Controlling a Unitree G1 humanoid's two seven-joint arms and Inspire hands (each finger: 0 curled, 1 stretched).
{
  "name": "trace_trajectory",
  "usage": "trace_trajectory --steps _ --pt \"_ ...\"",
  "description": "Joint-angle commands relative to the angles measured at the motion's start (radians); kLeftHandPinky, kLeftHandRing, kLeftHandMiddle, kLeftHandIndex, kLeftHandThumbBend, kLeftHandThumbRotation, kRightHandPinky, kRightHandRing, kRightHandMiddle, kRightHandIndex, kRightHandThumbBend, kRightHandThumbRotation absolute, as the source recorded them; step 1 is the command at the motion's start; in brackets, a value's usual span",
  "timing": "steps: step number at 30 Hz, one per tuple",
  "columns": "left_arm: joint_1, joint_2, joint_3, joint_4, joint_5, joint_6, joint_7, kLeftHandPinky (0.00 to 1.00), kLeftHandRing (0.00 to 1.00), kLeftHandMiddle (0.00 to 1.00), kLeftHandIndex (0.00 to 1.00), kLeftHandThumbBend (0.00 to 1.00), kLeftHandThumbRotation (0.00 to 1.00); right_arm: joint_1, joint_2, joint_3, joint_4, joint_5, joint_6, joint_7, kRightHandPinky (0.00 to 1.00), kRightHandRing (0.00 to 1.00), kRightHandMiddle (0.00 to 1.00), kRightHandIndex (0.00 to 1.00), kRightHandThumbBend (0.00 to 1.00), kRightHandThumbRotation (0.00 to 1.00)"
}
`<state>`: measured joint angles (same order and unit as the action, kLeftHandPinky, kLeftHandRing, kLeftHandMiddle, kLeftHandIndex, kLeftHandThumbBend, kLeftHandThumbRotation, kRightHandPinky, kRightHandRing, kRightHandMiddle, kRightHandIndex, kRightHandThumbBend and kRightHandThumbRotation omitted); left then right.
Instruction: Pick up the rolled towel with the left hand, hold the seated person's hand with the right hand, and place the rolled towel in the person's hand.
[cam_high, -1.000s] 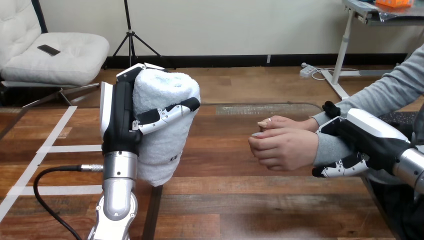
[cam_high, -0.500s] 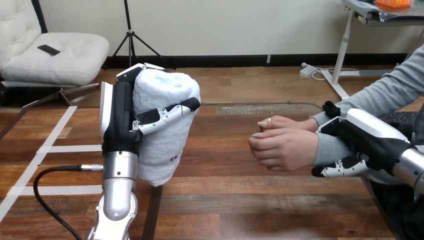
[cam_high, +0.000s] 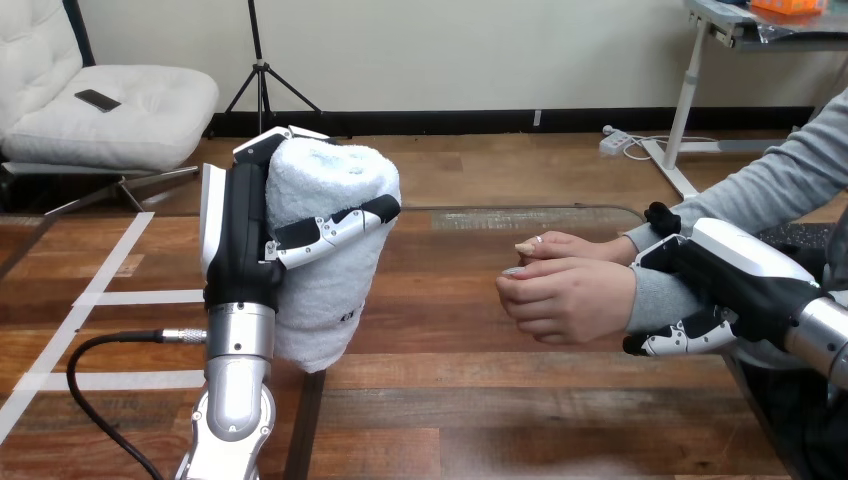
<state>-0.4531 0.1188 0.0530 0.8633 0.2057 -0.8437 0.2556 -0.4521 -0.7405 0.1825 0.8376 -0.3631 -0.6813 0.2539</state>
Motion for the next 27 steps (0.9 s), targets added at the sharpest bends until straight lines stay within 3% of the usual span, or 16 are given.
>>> trace_trajectory --steps 1,27 --pt "-0.087 0.016 0.001 -0.039 0.002 -0.024 0.009 0.36 0.39 0.41 0.4 0.68 0.0 -0.053 0.016 -0.015 -0.012 0.004 -0.025 -0.028 0.23 0.27 0.33 0.38 0.58 0.0" --pt "-0.085 0.015 0.001 -0.042 0.001 -0.024 0.008 0.35 0.38 0.4 0.4 0.67 0.0 -0.057 0.016 -0.014 0.001 -0.004 -0.036 -0.038 0.22 0.26 0.33 0.37 0.57 0.0"
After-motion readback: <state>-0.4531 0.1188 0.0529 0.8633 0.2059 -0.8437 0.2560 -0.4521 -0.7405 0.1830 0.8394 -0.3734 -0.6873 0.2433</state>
